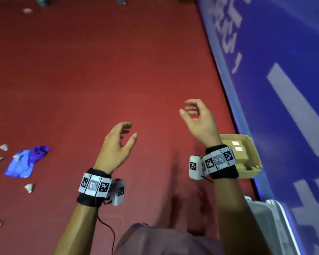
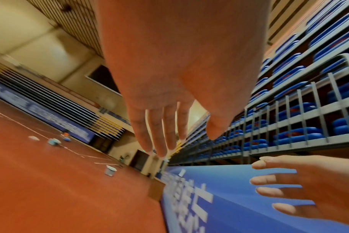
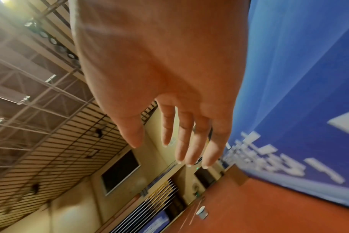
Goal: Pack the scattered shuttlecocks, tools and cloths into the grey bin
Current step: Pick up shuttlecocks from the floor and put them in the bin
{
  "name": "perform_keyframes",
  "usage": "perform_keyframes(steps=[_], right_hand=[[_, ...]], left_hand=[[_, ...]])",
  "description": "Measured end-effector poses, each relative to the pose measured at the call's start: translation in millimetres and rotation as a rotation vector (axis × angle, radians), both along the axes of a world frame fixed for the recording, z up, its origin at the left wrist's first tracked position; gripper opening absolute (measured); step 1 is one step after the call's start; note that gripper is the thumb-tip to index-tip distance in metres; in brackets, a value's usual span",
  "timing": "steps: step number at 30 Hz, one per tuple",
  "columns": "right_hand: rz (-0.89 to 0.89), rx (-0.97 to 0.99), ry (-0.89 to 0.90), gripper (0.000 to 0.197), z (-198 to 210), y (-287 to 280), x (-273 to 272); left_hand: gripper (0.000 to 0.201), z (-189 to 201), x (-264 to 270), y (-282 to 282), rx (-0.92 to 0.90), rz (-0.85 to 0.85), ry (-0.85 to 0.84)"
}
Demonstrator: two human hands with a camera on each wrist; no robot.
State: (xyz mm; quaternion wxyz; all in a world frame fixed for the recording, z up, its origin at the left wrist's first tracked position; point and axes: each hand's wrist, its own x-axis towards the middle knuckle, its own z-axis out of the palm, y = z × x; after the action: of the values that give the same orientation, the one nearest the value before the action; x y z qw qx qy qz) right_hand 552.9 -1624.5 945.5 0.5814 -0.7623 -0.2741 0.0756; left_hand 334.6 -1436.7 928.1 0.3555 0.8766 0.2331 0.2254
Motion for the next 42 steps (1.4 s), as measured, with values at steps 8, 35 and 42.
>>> perform_keyframes(steps=[8,35,42], right_hand=[[0.513,-0.083,-0.024,0.03,-15,251,-157],[1.452,-0.156,0.001,0.03,-58,844,-458],[1.549,-0.188,-0.01,0.031,-81,929,-575]], left_hand=[[0.035,-14,-190,154,-0.011,0.418,-0.002],[0.037,-39,-442,442,-0.143,1.455,0.083],[0.039,-63,-539,512,-0.171,1.547,0.076]])
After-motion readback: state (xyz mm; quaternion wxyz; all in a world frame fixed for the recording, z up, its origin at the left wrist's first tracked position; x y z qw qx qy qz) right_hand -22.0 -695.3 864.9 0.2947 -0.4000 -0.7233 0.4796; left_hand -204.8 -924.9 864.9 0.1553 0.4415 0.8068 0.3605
